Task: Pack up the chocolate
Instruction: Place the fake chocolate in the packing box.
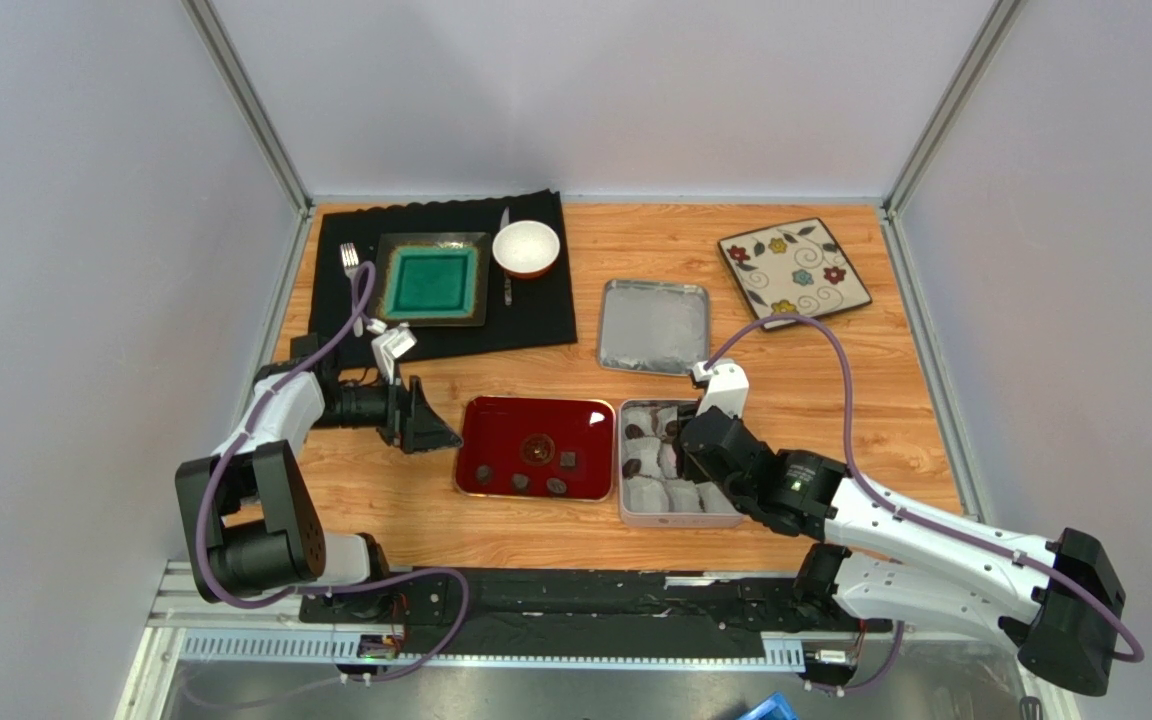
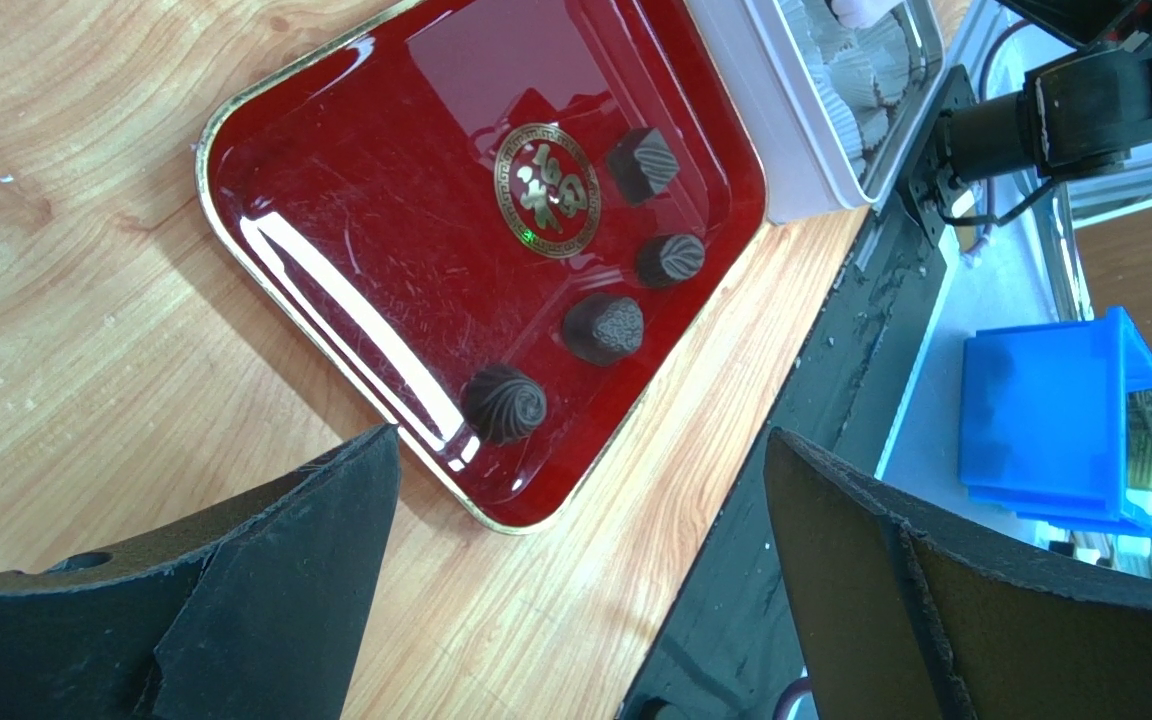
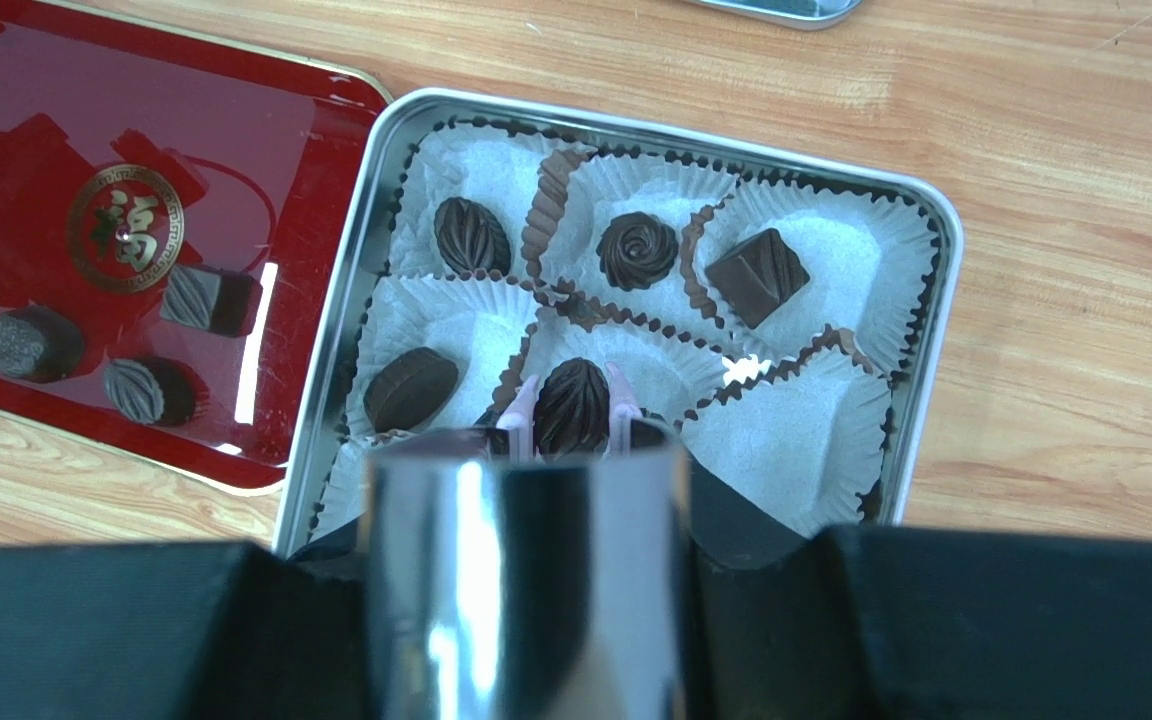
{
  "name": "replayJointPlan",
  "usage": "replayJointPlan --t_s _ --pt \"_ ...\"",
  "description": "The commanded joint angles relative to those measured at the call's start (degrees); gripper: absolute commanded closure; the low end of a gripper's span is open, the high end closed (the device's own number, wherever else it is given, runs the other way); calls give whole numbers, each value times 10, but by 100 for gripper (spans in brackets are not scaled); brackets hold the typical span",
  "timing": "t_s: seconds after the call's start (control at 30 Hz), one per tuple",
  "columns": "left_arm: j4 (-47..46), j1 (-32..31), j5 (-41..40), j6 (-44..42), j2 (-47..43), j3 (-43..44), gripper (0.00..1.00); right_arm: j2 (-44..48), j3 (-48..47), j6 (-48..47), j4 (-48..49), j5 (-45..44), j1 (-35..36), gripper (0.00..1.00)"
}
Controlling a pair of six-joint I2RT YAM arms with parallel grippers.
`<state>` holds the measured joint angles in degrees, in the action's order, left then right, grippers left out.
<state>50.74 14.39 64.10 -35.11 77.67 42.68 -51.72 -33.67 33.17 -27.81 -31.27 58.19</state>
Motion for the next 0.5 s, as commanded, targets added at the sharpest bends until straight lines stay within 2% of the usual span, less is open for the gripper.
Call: replayJointPlan --t_s 0.0,0.17,0.47 --pt "11 4 9 -25 -17 6 1 0 1 -6 44 -22 0 66" --pt "16 4 9 -29 -19 10 1 -8 -1 -8 46 -24 0 61" --pt "24 4 7 -37 -20 13 1 6 2 -8 39 -31 0 60"
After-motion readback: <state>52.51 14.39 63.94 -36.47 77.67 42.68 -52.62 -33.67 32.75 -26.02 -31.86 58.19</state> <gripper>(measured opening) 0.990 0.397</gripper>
